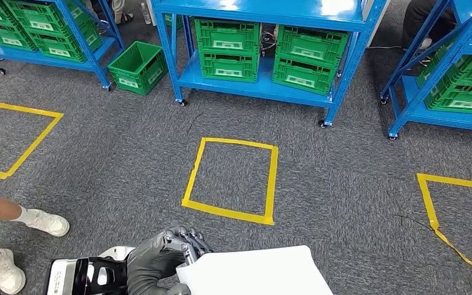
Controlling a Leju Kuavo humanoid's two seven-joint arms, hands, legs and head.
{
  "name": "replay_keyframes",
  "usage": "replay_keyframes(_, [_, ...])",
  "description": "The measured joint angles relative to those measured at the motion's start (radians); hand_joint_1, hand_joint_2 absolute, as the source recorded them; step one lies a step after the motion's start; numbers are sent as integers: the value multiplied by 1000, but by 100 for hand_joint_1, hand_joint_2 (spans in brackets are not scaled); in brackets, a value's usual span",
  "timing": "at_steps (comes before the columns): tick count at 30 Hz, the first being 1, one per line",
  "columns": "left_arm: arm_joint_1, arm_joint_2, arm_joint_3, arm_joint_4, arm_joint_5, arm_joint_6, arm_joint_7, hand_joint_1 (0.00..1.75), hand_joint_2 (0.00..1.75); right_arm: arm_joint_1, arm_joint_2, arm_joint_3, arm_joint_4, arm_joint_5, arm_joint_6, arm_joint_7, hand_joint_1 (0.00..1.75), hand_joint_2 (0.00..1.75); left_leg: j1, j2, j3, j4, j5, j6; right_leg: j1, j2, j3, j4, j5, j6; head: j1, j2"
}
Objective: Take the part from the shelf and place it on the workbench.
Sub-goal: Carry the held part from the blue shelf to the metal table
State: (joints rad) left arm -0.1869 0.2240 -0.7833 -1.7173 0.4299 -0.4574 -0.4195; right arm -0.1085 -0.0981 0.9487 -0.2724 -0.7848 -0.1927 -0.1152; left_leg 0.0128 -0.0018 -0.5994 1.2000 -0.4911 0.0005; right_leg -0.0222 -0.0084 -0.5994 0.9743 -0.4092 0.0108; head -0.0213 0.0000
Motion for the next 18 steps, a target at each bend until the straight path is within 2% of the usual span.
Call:
replay_keyframes(1, [-2,-1,0,-1,0,0,0,175,175,-1,0,0,0,0,1,0,0,0,-2,-1,68,-86,-7,6,2,1,-10,2,10,5,0,0])
replay_keyframes(2, [-5,-1,0,-2,1,0,0,175,175,-2,0,0,0,0,1,-1,0,0,-4,-2,122,-159,-23,13,3,1,-15,2,21,11,1,0])
replay_keyframes(3, [-8,-2,0,-4,2,0,0,175,175,-5,0,-1,0,0,1,-1,0,0,-8,-3,155,-212,-40,21,4,2,-17,0,32,18,1,0])
replay_keyframes(4, [-12,-2,-1,-5,3,-1,0,175,175,-7,-1,-2,0,0,2,-2,0,0,-13,-3,164,-238,-45,28,4,2,-20,-4,44,26,2,0])
replay_keyframes(5, [-15,-2,-2,-6,4,-2,2,175,175,-10,-2,-4,0,0,2,-3,0,0,-14,-2,156,-243,-36,37,2,1,-23,-8,54,33,2,0])
replay_keyframes(6, [-20,-3,-3,-6,4,-2,3,175,175,-12,-4,-7,0,0,3,-3,0,0,-14,0,144,-246,-22,47,0,2,-30,-4,50,35,2,0])
replay_keyframes(7, [-24,-5,-4,-6,4,-3,6,175,175,-13,-6,-9,0,0,4,-3,0,0,-14,3,132,-250,-7,56,0,3,-41,13,30,31,4,0])
replay_keyframes(8, [-28,-7,-5,-6,4,-3,7,175,175,-14,-7,-11,0,0,5,-3,0,0,-13,5,116,-253,10,64,0,4,-57,49,-10,24,6,0])
replay_keyframes(9, [-30,-9,-6,-5,4,-3,9,175,175,-15,-8,-12,0,0,5,-3,0,0,-14,6,97,-253,26,69,-1,4,-76,105,-61,15,8,0])
replay_keyframes(10, [-31,-11,-7,-5,4,-3,10,175,175,-16,-10,-13,0,0,5,-3,0,0,-16,6,78,-252,43,72,-1,5,-94,176,-109,11,10,0])
replay_keyframes(11, [-31,-12,-9,-5,4,-3,11,175,175,-16,-12,-14,0,0,5,-3,0,0,-18,6,58,-250,60,72,-1,5,-106,245,-138,15,10,0])
replay_keyframes(12, [-31,-13,-10,-5,4,-3,11,175,175,-16,-14,-14,0,0,5,-3,0,0,-20,7,36,-248,76,71,-2,5,-107,296,-144,25,10,0])
replay_keyframes(13, [-32,-13,-12,-5,4,-3,12,175,175,-16,-15,-15,0,0,5,-3,0,0,-21,7,15,-246,92,70,-2,5,-92,316,-130,38,10,0])
replay_keyframes(14, [-32,-13,-13,-5,4,-3,12,175,175,-16,-16,-15,0,0,5,-3,0,0,-22,7,-6,-243,107,68,-2,5,-59,297,-106,50,10,0])
replay_keyframes(15, [-33,-13,-14,-5,4,-3,12,175,175,-17,-17,-15,0,0,6,-3,0,0,-22,7,-26,-238,120,64,-2,5,-6,241,-89,56,10,0])
replay_keyframes(16, [-34,-13,-15,-5,4,-3,12,175,175,-19,-19,-15,0,1,7,-3,0,0,-23,7,-44,-231,130,60,0,4,60,156,-93,53,10,0])
replay_keyframes(17, [-36,-13,-16,-5,5,-4,12,175,175,-21,-19,-16,0,2,9,-3,0,0,-24,7,-57,-223,139,55,2,4,115,75,-109,44,9,0])
replay_keyframes(18, [-37,-13,-16,-6,5,-5,13,175,175,-23,-20,-16,0,3,13,-2,0,0,-25,8,-66,-218,147,49,5,4,153,13,-128,32,8,0])
